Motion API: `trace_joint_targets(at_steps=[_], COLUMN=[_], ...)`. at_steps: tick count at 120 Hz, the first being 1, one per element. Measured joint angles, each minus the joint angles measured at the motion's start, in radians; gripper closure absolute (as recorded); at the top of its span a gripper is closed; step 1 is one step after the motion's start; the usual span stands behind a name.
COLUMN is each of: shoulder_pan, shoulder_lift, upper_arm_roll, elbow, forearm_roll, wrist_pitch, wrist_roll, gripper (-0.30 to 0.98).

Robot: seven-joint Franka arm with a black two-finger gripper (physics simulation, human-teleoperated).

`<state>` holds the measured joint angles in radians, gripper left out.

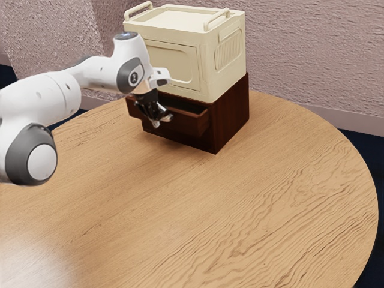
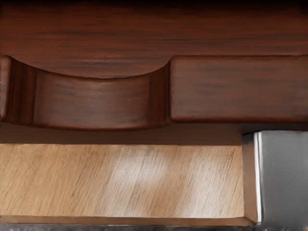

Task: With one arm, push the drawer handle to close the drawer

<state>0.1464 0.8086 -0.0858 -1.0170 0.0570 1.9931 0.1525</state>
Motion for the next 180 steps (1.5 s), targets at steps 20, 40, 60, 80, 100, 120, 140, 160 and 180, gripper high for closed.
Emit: trace_joint_targets(at_steps=[20, 40, 60, 80, 100, 120, 140, 160, 180], shoulder_pan=[-0.003, -0.007, -0.008, -0.008, -0.006, -0.002, -0.002, -0.002, -0.003], shoulder_lift=[0.004, 0.017, 0.037, 0.048, 0.048, 0.057, 0.067, 0.075, 0.085], upper_arm_roll=[-0.002, -0.005, -0.006, -0.005, -0.001, 0.001, 0.001, 0.003, 0.003], elbow=[0.01, 0.035, 0.059, 0.078, 0.088, 0.101, 0.105, 0.105, 0.105], forearm_roll=[0.0, 0.0, 0.0, 0.0, 0.0, 0.0, 0.0, 0.001, 0.001], wrist_pitch=[0.02, 0.036, 0.051, 0.066, 0.076, 0.083, 0.103, 0.136, 0.175], wrist_roll=[-0.001, -0.002, -0.003, -0.004, -0.005, -0.005, -0.006, -0.007, -0.009], gripper=[0.79, 0.79, 0.79, 0.79, 0.79, 0.79, 0.79, 0.79, 0.79])
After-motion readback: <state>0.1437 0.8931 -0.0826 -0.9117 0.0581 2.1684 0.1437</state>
